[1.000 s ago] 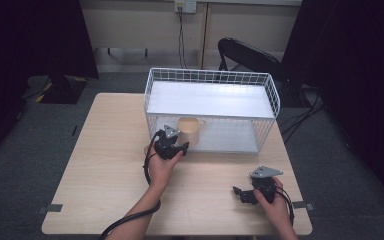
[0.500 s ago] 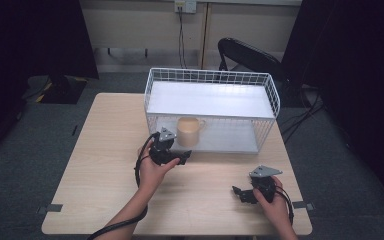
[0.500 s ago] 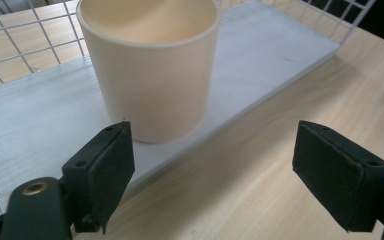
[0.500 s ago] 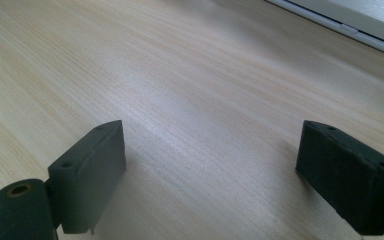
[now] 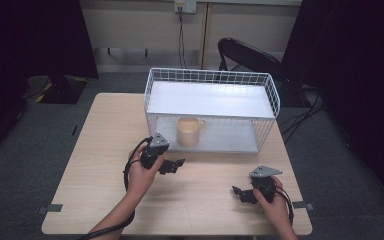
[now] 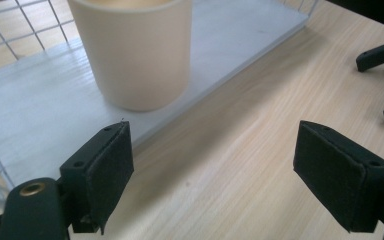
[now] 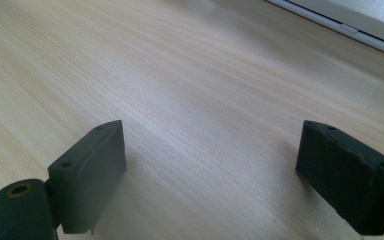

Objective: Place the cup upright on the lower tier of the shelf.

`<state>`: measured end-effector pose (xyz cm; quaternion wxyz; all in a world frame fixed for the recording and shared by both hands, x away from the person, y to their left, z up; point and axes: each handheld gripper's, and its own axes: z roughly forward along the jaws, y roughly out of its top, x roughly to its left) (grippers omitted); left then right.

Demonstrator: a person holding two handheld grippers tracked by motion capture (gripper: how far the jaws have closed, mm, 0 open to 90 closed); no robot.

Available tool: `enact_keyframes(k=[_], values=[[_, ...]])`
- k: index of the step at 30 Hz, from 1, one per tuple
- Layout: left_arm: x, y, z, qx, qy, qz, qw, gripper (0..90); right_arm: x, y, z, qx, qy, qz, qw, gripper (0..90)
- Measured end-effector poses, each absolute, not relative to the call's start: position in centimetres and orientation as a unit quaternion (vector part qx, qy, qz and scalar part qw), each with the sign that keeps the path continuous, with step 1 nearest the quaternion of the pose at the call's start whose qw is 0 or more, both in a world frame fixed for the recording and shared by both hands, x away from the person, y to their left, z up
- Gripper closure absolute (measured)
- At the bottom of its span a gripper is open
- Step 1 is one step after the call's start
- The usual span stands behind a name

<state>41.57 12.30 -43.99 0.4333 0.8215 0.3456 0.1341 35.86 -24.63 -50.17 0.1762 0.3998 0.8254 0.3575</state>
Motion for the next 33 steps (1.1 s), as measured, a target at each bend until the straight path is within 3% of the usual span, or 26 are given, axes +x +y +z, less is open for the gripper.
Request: enact_keyframes(k=[22, 33], values=[[40.2, 17.8, -46.1, 0.839, 0.334, 0.119, 0.412, 16.0, 35.9, -24.6, -50.2, 0.4, 0.826, 0.358, 0.176, 11.7], [39.7, 18.2, -47.5, 0.849, 0.326, 0.121, 0.399, 16.1, 35.9, -24.6, -50.2, 0.4, 0.825, 0.358, 0.176, 11.7]])
